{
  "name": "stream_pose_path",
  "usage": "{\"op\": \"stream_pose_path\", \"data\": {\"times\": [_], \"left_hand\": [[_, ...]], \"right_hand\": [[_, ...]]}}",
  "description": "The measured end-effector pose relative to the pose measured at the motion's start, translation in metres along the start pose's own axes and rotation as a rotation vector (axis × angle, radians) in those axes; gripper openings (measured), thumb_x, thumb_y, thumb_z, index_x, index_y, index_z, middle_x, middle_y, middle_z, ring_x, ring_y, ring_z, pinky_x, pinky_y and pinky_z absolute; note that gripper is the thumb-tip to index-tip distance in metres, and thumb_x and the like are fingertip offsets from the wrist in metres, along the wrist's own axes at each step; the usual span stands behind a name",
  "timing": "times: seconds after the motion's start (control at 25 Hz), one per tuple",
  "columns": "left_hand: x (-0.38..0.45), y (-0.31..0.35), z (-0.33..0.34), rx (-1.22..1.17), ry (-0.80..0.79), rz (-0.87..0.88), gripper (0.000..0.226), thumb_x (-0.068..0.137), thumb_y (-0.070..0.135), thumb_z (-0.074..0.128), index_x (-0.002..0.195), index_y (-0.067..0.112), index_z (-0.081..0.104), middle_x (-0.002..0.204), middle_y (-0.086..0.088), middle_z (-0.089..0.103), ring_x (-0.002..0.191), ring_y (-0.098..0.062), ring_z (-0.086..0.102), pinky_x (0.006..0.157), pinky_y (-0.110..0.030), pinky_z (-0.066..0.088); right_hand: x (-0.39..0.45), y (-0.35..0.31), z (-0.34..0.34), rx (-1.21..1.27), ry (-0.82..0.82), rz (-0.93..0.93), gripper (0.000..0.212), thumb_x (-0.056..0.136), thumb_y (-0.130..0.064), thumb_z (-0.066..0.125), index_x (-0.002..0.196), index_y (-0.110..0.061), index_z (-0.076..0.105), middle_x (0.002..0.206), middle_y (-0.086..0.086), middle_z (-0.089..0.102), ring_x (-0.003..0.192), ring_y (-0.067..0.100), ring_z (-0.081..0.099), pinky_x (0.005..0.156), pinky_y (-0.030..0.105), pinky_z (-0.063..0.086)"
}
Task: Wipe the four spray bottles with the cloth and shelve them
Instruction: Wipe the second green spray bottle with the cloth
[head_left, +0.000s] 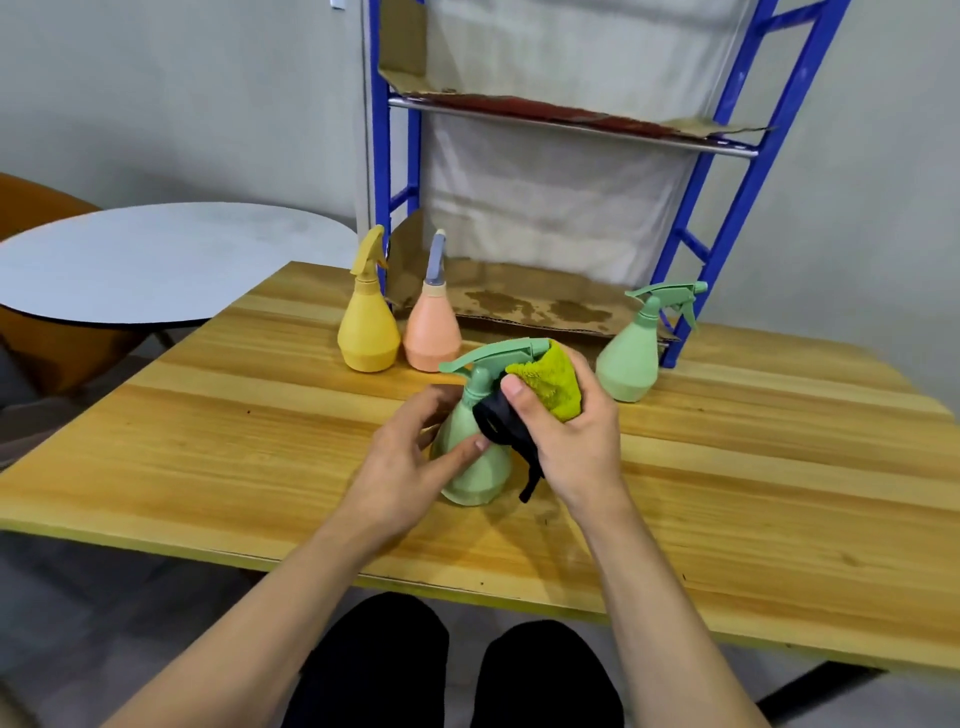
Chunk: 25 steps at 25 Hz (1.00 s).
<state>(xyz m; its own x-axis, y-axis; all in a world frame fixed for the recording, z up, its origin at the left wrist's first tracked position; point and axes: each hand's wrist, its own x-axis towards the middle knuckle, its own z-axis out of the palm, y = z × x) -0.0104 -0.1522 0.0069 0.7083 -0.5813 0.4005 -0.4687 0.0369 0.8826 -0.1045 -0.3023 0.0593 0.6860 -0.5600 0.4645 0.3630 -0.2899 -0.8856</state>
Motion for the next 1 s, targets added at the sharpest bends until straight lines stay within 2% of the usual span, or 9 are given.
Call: {"op": "stream_pose_path", "data": {"times": [0.08,0.28,0.44,0.52,0.64,0.72,0.76,0.88,1.0], "left_hand": [[-0.001,-0.003,0.002,-0.005,-0.001,0.024,0.043,0.091,0.031,0.076,0.131,0.028,0.061,0.127,0.013,0.067,0.124,-0.013,0.063,0.108,-0.045,0.051],[-0.002,-0.008,0.006,-0.010,0.005,0.070,0.044,0.091,0.041,0.072,0.131,0.028,0.060,0.130,0.010,0.066,0.127,-0.017,0.061,0.108,-0.045,0.050],[-0.001,-0.007,0.004,0.017,-0.022,0.048,0.048,0.092,0.038,0.072,0.137,0.027,0.058,0.135,0.012,0.064,0.130,-0.009,0.058,0.111,-0.039,0.049],[-0.001,-0.007,0.002,0.008,-0.034,0.019,0.051,0.093,0.038,0.072,0.140,0.027,0.057,0.137,0.013,0.062,0.131,-0.006,0.056,0.113,-0.040,0.047],[-0.002,-0.007,-0.001,-0.002,-0.053,-0.010,0.058,0.090,0.050,0.071,0.142,0.033,0.054,0.140,0.015,0.060,0.133,-0.005,0.054,0.113,-0.041,0.047],[-0.002,-0.007,0.001,0.002,-0.052,-0.001,0.059,0.090,0.052,0.070,0.143,0.033,0.053,0.140,0.015,0.059,0.133,-0.004,0.053,0.113,-0.041,0.047],[-0.002,-0.008,0.001,0.002,-0.046,-0.002,0.059,0.090,0.052,0.069,0.144,0.033,0.053,0.140,0.014,0.059,0.133,-0.003,0.053,0.114,-0.041,0.047],[-0.001,-0.011,0.003,0.002,-0.033,0.009,0.062,0.089,0.054,0.068,0.145,0.032,0.053,0.141,0.015,0.058,0.134,0.000,0.053,0.115,-0.039,0.045],[-0.003,-0.014,0.004,0.000,-0.025,0.015,0.063,0.090,0.054,0.068,0.146,0.031,0.053,0.142,0.016,0.057,0.135,0.001,0.051,0.115,-0.033,0.044]], "right_hand": [[0.003,0.004,-0.005,-0.088,0.005,-0.032,0.026,0.085,-0.027,0.079,0.109,-0.025,0.070,0.101,-0.002,0.075,0.095,0.015,0.070,0.085,0.032,0.055],[-0.002,0.013,-0.011,-0.202,0.013,-0.072,0.029,0.090,-0.038,0.072,0.114,-0.021,0.069,0.106,-0.003,0.073,0.102,0.017,0.068,0.092,0.039,0.055],[-0.006,0.011,-0.024,-0.327,-0.023,-0.138,0.028,0.094,-0.040,0.066,0.119,-0.026,0.067,0.110,-0.006,0.071,0.105,0.010,0.066,0.090,0.029,0.053],[-0.012,0.018,-0.035,-0.437,-0.035,-0.140,0.029,0.095,-0.041,0.065,0.119,-0.026,0.067,0.107,-0.007,0.070,0.102,0.008,0.065,0.087,0.030,0.053],[-0.020,0.017,-0.047,-0.400,0.126,-0.077,0.033,0.093,-0.045,0.064,0.116,-0.021,0.068,0.103,-0.005,0.071,0.097,0.011,0.066,0.087,0.037,0.054],[-0.016,0.008,-0.046,-0.294,0.256,-0.105,0.034,0.094,-0.044,0.063,0.115,-0.018,0.067,0.100,-0.007,0.071,0.093,0.008,0.066,0.085,0.031,0.055],[-0.013,0.002,-0.039,-0.261,0.260,-0.124,0.036,0.094,-0.045,0.062,0.117,-0.017,0.066,0.100,-0.008,0.071,0.092,0.007,0.066,0.085,0.028,0.054],[-0.009,-0.003,-0.006,-0.245,0.099,-0.068,0.043,0.092,-0.049,0.064,0.125,-0.022,0.062,0.108,-0.007,0.071,0.100,0.006,0.066,0.088,0.024,0.054],[-0.013,0.009,0.002,-0.334,0.091,-0.126,0.036,0.095,-0.048,0.061,0.122,-0.024,0.063,0.108,-0.005,0.070,0.103,0.012,0.065,0.092,0.039,0.054]]}}
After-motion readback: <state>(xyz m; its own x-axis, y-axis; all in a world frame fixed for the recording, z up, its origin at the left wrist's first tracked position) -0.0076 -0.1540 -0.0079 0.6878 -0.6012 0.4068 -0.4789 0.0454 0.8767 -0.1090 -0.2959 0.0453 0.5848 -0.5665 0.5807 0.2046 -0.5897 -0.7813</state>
